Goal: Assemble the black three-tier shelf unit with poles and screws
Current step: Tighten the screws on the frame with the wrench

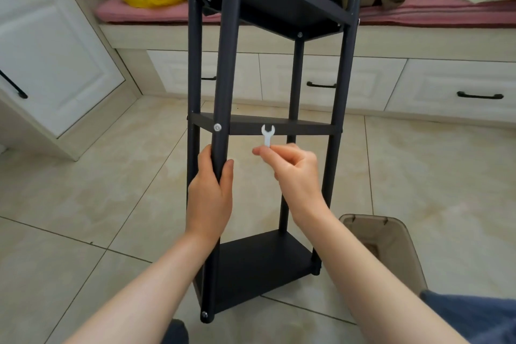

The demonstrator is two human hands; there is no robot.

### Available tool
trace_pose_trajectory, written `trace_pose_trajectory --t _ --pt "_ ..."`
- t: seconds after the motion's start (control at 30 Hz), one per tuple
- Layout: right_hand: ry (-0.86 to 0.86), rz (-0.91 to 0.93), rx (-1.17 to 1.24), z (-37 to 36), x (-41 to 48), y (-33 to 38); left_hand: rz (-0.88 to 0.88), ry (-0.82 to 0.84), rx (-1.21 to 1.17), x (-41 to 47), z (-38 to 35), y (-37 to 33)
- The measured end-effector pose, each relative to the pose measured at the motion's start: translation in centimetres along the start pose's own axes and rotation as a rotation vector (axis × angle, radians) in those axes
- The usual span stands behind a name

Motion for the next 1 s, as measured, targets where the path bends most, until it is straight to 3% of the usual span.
trace_pose_trajectory --t 0.43,1.0 --pt "0.285 -0.097 -0.234 -2.6 1.5 -1.9 -0.036 -0.015 -0.034 -0.1 -0.3 -1.0" --pt "0.338 -0.020 -0.155 -3.5 4.3 -0.5 -0.043 -0.025 -0.031 0.6 -0.8 -1.4"
Point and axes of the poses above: each hand's wrist, its own x-axis towards the middle knuckle, its own z-axis out of the back of the hand, y = z × x, the point moved 5 cm from there along x, towards the middle knuckle, and after that the axes turned 13 degrees about z, right-handed, at the moved point
